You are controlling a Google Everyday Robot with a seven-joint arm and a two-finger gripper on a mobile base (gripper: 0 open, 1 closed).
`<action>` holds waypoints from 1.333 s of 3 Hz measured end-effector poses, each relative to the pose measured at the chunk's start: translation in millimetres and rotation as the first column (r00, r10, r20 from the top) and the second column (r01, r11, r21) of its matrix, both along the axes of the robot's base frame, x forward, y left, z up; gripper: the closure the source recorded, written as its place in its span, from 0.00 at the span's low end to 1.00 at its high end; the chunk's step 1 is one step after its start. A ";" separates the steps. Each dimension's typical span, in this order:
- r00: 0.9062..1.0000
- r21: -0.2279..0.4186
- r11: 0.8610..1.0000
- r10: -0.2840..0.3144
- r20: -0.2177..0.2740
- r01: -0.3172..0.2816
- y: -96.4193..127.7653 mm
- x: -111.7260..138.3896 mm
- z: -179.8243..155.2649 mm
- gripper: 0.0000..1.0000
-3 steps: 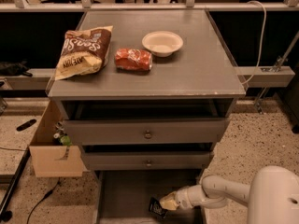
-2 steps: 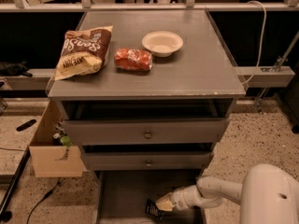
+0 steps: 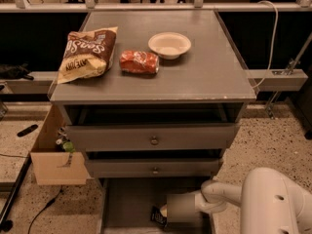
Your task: Place rxbar chocolate into bottom drawer
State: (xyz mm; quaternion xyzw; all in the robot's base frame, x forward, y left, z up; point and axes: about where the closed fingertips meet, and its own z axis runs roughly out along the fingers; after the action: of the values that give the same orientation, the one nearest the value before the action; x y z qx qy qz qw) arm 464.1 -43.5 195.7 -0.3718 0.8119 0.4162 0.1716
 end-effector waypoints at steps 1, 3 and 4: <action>1.000 0.000 1.000 0.000 0.000 0.000 0.0 0.0 0.0 0.73; 1.000 0.000 1.000 0.000 0.000 0.000 0.1 -0.1 0.0 0.19; 1.000 0.000 1.000 0.000 0.000 0.000 0.2 -0.2 -0.1 0.00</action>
Offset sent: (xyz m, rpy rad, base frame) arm 0.0000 0.0000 0.0000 0.0000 0.0000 0.0000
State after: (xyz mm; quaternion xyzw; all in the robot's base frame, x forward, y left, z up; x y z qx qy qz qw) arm 463.9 -43.3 195.6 -0.3718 0.8118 0.4163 0.1714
